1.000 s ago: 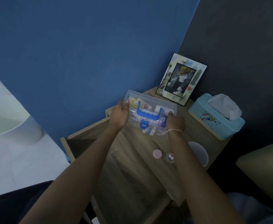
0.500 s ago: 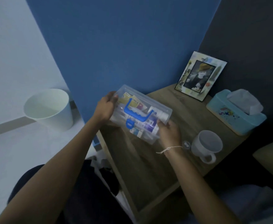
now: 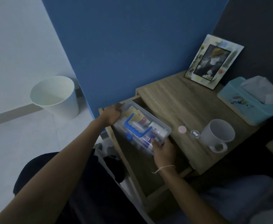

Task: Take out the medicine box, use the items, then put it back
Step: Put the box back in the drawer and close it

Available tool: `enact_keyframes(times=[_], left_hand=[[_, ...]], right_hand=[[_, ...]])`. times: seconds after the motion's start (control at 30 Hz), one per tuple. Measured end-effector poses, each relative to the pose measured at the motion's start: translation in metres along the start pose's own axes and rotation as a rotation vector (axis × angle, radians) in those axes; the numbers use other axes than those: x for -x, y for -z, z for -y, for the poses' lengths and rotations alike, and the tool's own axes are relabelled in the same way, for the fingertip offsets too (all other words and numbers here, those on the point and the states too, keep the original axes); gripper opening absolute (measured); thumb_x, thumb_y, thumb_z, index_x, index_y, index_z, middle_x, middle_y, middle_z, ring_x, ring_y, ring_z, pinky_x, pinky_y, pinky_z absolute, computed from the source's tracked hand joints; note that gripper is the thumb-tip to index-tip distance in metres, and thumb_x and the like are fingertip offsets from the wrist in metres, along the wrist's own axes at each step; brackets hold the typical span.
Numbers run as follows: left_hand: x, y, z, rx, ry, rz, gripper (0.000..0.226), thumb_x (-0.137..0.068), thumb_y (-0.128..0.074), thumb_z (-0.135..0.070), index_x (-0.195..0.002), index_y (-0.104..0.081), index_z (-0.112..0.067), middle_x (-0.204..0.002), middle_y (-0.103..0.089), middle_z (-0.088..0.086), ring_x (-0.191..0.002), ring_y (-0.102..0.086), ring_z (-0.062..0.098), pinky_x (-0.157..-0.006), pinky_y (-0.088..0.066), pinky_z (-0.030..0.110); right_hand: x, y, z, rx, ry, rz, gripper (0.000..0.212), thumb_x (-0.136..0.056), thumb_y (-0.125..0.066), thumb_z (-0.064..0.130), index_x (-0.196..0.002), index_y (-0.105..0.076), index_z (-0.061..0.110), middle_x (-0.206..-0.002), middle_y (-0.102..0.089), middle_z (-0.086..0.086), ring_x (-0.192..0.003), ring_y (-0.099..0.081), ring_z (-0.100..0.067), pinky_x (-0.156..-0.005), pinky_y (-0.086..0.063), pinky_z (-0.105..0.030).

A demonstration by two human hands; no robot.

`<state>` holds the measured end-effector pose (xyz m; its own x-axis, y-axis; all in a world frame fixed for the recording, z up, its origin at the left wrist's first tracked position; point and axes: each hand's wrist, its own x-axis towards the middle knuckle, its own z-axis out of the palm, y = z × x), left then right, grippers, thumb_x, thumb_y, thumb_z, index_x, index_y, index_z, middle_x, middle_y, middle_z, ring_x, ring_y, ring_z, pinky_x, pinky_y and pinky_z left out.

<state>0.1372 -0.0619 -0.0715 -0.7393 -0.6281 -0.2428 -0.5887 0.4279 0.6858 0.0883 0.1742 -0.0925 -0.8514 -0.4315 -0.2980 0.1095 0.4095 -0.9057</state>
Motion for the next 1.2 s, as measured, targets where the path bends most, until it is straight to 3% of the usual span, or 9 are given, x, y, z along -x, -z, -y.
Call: enact_keyframes(times=[0.13, 0.23, 0.4, 0.57, 0.63, 0.73, 0.83, 0.97, 1.2], left_hand=[[-0.019, -0.018, 0.006, -0.096, 0.068, 0.087, 0.038, -0.097, -0.041, -0.018, -0.129, -0.049, 0.001, -0.133, -0.052, 0.023, -0.122, -0.049, 0.037, -0.1, -0.039, 0.037], [-0.033, -0.034, 0.013, -0.099, 0.085, 0.188, 0.058, -0.094, -0.047, -0.044, -0.139, -0.039, -0.009, -0.14, -0.046, 0.017, -0.126, -0.047, 0.033, -0.105, -0.04, 0.044], [-0.055, -0.055, 0.031, -0.02, 0.133, 0.259, 0.081, -0.077, -0.072, -0.044, -0.141, -0.033, -0.012, -0.139, -0.049, 0.012, -0.125, -0.048, 0.029, -0.105, -0.042, 0.041], [-0.073, -0.069, 0.036, -0.114, 0.099, 0.251, 0.093, -0.075, -0.073, -0.046, -0.143, -0.022, -0.006, -0.143, -0.044, 0.017, -0.129, -0.045, 0.033, -0.106, -0.041, 0.041], [-0.072, -0.07, 0.039, -0.139, 0.066, 0.248, 0.093, -0.076, -0.071, -0.049, -0.144, -0.023, -0.007, -0.146, -0.04, 0.017, -0.131, -0.042, 0.034, -0.108, -0.039, 0.045], [-0.062, -0.076, 0.045, -0.395, -0.068, 0.149, 0.093, -0.084, -0.054, -0.058, -0.15, -0.009, -0.01, -0.159, -0.012, 0.015, -0.145, -0.014, 0.034, -0.117, -0.017, 0.049], [-0.05, -0.084, 0.052, -0.517, -0.176, 0.112, 0.092, -0.088, -0.036, -0.065, -0.15, 0.004, -0.011, -0.16, 0.011, 0.012, -0.147, 0.011, 0.03, -0.118, 0.001, 0.046], [-0.037, -0.09, 0.056, -0.594, -0.196, 0.199, 0.097, -0.085, -0.033, -0.07, -0.149, 0.01, -0.011, -0.159, 0.016, 0.01, -0.146, 0.015, 0.027, -0.117, 0.004, 0.044], [-0.03, -0.09, 0.05, -0.606, -0.18, 0.216, 0.096, -0.086, -0.036, -0.067, -0.149, 0.01, -0.012, -0.159, 0.015, 0.01, -0.146, 0.014, 0.026, -0.117, 0.005, 0.042]], right_hand=[[-0.003, -0.017, -0.019, 0.069, -0.014, -0.003, 0.043, -0.087, -0.064, 0.029, -0.127, -0.051, 0.023, -0.114, -0.062, 0.006, -0.103, -0.062, -0.008, -0.074, -0.05, -0.02], [-0.012, -0.03, -0.032, 0.124, -0.074, -0.026, 0.044, -0.086, -0.064, 0.03, -0.126, -0.051, 0.019, -0.117, -0.062, -0.001, -0.105, -0.062, -0.013, -0.084, -0.055, -0.033], [-0.023, -0.043, -0.053, 0.198, -0.175, -0.032, 0.043, -0.085, -0.066, 0.026, -0.124, -0.052, 0.016, -0.12, -0.061, -0.005, -0.109, -0.06, -0.017, -0.09, -0.052, -0.034], [-0.024, -0.051, -0.064, 0.265, -0.179, 0.019, 0.049, -0.085, -0.066, 0.024, -0.13, -0.047, 0.018, -0.128, -0.057, -0.003, -0.118, -0.055, -0.016, -0.095, -0.047, -0.031], [-0.021, -0.051, -0.066, 0.321, -0.143, 0.036, 0.057, -0.086, -0.064, 0.027, -0.136, -0.04, 0.018, -0.134, -0.054, -0.005, -0.121, -0.053, -0.017, -0.098, -0.045, -0.03], [-0.02, -0.045, -0.065, 0.469, -0.041, -0.013, 0.088, -0.087, -0.061, 0.039, -0.151, -0.004, 0.018, -0.156, -0.024, -0.009, -0.137, -0.037, -0.022, -0.106, -0.041, -0.036], [-0.039, -0.036, -0.066, 0.782, 0.24, 0.026, 0.081, -0.094, -0.041, 0.048, -0.15, 0.008, 0.016, -0.16, 0.011, -0.006, -0.147, -0.002, -0.021, -0.119, -0.019, -0.039], [-0.067, -0.033, -0.072, 0.99, 0.359, 0.207, 0.069, -0.098, -0.024, 0.049, -0.15, 0.005, 0.014, -0.16, 0.008, -0.007, -0.142, 0.014, -0.016, -0.117, 0.004, -0.037], [-0.063, -0.031, -0.08, 1.056, 0.353, 0.234, 0.066, -0.099, -0.02, 0.048, -0.15, 0.002, 0.013, -0.161, 0.004, -0.009, -0.147, 0.006, -0.019, -0.118, 0.002, -0.038]])
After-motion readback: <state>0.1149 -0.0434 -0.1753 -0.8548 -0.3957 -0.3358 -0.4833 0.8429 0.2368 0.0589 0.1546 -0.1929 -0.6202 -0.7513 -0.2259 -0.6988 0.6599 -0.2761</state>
